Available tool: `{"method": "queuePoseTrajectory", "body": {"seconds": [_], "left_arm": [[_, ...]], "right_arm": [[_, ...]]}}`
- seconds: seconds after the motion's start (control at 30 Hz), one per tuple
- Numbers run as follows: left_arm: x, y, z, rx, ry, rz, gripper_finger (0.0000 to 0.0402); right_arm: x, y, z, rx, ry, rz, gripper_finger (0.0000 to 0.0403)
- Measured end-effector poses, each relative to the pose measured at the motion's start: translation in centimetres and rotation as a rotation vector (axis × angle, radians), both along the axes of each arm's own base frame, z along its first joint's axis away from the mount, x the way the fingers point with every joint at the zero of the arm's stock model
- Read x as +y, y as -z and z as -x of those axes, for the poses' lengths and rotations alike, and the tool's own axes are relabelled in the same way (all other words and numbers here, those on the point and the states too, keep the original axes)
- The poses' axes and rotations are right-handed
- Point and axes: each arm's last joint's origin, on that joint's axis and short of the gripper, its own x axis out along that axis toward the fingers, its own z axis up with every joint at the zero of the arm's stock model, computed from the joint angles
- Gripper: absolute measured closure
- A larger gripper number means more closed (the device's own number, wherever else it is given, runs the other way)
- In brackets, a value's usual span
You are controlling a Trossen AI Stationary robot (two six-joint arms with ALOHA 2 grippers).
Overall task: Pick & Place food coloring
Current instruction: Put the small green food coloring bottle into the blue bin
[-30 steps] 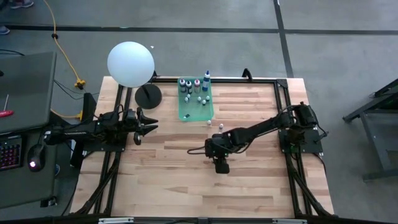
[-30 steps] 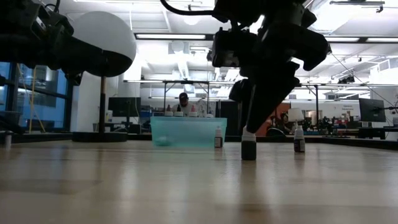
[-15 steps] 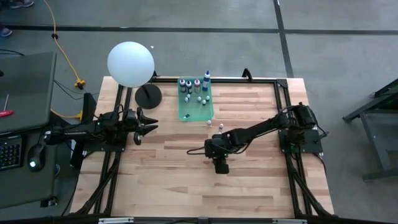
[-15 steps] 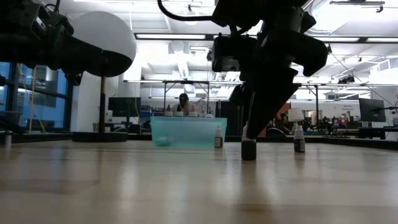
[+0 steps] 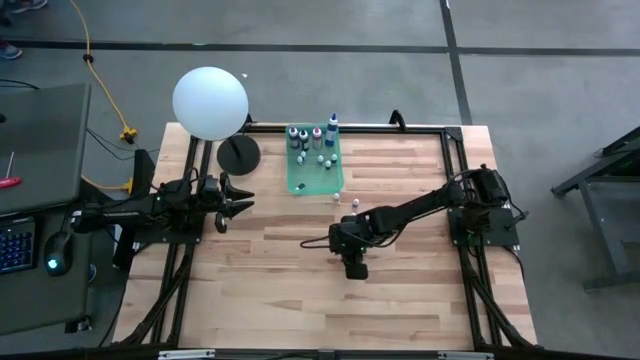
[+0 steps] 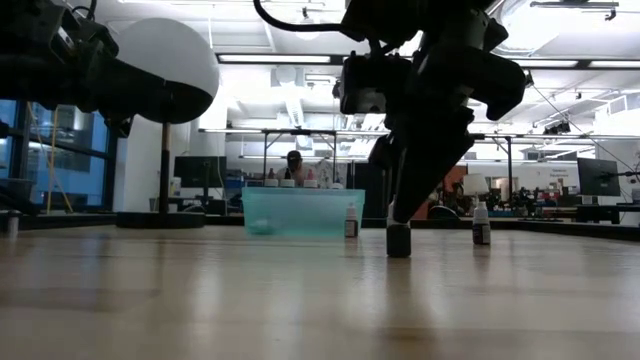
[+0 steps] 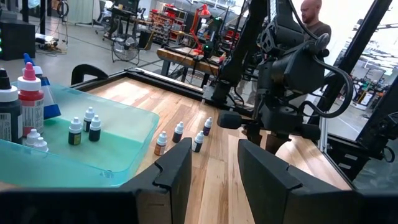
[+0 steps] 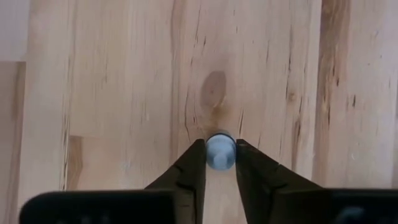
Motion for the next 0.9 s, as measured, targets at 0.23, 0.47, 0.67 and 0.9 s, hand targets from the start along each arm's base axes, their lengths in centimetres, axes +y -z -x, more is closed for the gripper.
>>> {"method": "queuePoseTrajectory", "body": {"seconds": [0.23,0.47,0.67,0.9], "left_arm": [[0.0,0.0,0.0,0.000,0.000,0.000,0.0273],[0.0,0.0,0.0,0.000,0.000,0.000,0.0273],[0.0,0.0,0.0,0.000,0.000,0.000,0.0273],[0.0,0.0,0.0,0.000,0.000,0.000,0.0273]], "right_arm": [[-0.1,-0.6,-0.2,0.016,0.033,-0.014,0.0335],[-0.5,-4.1,-1.7,0.001,0.033,-0.007,0.0343],[-2.1,-8.9,-3.2,-0.035,0.087,0.015,0.0333],[-5.6,-15.1,-4.3,-0.147,0.193,0.063,0.0342]]}}
